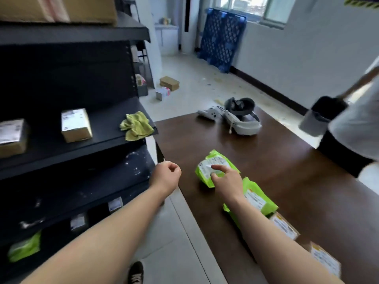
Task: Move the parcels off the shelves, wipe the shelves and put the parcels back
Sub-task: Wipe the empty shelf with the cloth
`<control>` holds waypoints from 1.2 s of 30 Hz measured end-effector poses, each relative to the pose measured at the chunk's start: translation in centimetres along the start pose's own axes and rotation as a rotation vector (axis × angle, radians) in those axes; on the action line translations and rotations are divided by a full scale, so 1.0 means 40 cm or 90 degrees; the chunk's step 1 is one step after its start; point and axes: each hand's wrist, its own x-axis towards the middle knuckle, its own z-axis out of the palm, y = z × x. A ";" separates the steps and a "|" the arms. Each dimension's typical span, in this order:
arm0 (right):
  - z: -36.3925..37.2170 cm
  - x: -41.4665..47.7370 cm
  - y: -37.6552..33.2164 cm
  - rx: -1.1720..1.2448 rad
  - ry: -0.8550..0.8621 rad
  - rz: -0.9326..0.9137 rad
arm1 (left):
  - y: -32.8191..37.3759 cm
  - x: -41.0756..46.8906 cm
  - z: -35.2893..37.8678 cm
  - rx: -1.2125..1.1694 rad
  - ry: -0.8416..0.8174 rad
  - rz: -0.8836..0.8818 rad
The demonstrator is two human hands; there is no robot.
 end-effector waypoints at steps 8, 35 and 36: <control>0.195 0.160 -0.194 0.010 -0.050 -0.047 | -0.126 0.206 -0.215 -0.021 0.089 -0.072; 0.688 0.573 -0.449 -0.354 -0.343 -0.294 | -0.398 0.701 -0.362 0.275 0.026 -0.105; 0.688 0.579 -0.441 -0.348 -0.339 -0.292 | -0.398 0.701 -0.360 0.275 0.034 -0.107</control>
